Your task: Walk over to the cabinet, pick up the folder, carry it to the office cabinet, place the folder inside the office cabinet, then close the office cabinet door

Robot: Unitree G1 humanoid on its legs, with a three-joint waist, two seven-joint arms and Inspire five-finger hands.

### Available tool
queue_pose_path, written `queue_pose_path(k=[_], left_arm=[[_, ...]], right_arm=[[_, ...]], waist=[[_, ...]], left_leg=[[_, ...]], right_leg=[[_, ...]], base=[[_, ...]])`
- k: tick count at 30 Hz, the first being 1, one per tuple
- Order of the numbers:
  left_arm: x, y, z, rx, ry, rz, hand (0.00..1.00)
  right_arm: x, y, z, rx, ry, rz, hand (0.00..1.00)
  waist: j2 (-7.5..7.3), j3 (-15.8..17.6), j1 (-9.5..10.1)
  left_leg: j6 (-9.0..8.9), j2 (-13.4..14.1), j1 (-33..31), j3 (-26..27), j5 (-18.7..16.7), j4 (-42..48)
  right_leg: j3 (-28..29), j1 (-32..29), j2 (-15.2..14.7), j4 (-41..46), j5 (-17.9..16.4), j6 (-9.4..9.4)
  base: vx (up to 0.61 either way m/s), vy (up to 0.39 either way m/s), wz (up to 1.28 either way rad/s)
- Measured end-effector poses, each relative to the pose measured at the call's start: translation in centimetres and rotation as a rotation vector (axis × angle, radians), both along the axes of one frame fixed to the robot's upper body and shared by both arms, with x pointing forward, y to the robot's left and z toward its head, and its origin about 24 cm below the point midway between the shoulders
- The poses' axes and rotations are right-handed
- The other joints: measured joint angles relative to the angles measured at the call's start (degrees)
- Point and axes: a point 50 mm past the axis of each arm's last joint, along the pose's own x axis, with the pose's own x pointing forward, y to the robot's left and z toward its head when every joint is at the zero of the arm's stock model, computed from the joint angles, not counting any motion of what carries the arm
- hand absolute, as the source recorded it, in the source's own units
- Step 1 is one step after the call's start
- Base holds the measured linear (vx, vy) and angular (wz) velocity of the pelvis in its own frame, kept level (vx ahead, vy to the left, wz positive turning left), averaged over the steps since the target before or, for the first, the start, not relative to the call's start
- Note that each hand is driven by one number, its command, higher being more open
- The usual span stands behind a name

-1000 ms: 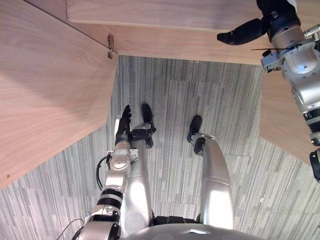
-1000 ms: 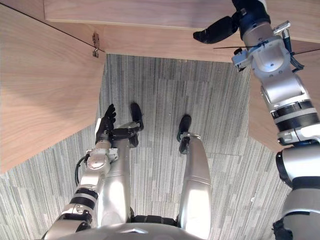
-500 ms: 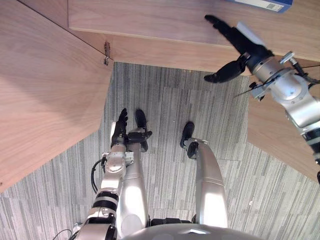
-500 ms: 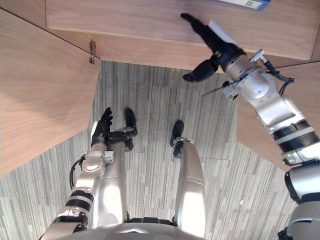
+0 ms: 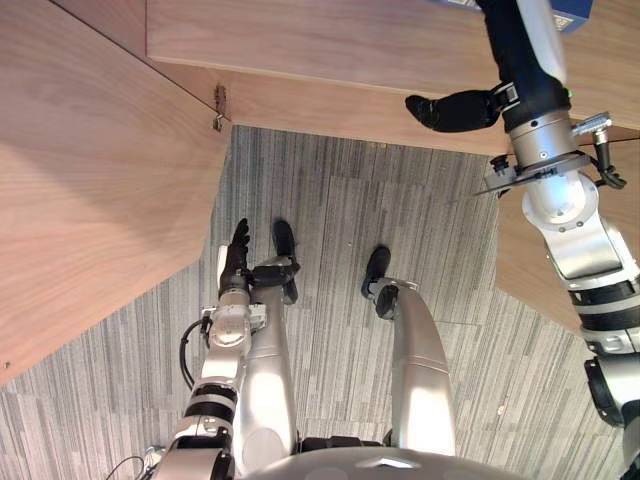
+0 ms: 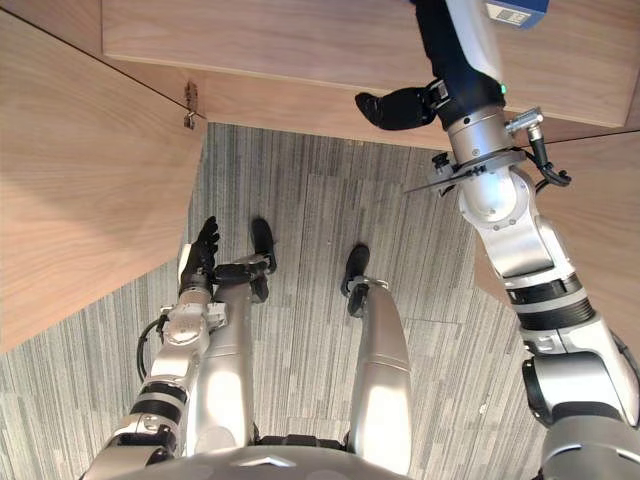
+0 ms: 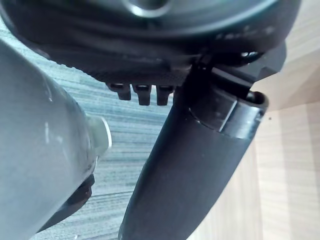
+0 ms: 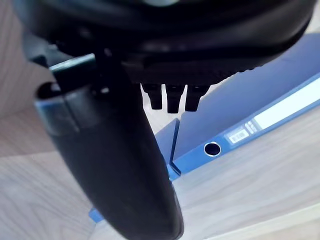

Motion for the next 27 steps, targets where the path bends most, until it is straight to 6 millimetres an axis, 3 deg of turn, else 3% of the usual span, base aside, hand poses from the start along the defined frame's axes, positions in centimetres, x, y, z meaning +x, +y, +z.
queue_pose_path(k=[7,20,27], left_arm=[[0.0,0.1,0.0,-0.014,-0.006,0.036,1.00],[0.1,0.8,0.3,-0.015,-0.018,0.091,1.00],[0.0,0.8,0.3,-0.018,-0.017,0.111,1.00]], right_arm=[[1.3,0.3,-0.9,0.017,0.028,-0.059,0.00],[3.0,-3.2,-0.2,0.245,0.004,-0.247,0.00],[4.3,-3.2,2.0,0.320,0.001,-0.241,0.00]], waist=[[0.03,0.03,0.05],[0.24,0.35,0.07],[0.51,0.72,0.61]], left_leg=[[-0.10,-0.30,-0.60,-0.31,0.46,-0.40],[-0.01,-1.37,-3.01,-2.29,1.39,-0.39],[0.01,-1.65,-3.75,-2.50,1.38,-0.46]], right_leg=[[-0.34,-0.58,-0.19,0.26,-0.05,-0.07],[-2.22,-1.91,-1.17,1.02,-0.53,-0.33],[-2.57,-2.26,-1.43,0.55,-0.57,-0.37]], base=[[0.01,-0.001,0.02],[0.00,0.005,0.08],[0.00,0.002,0.02]])
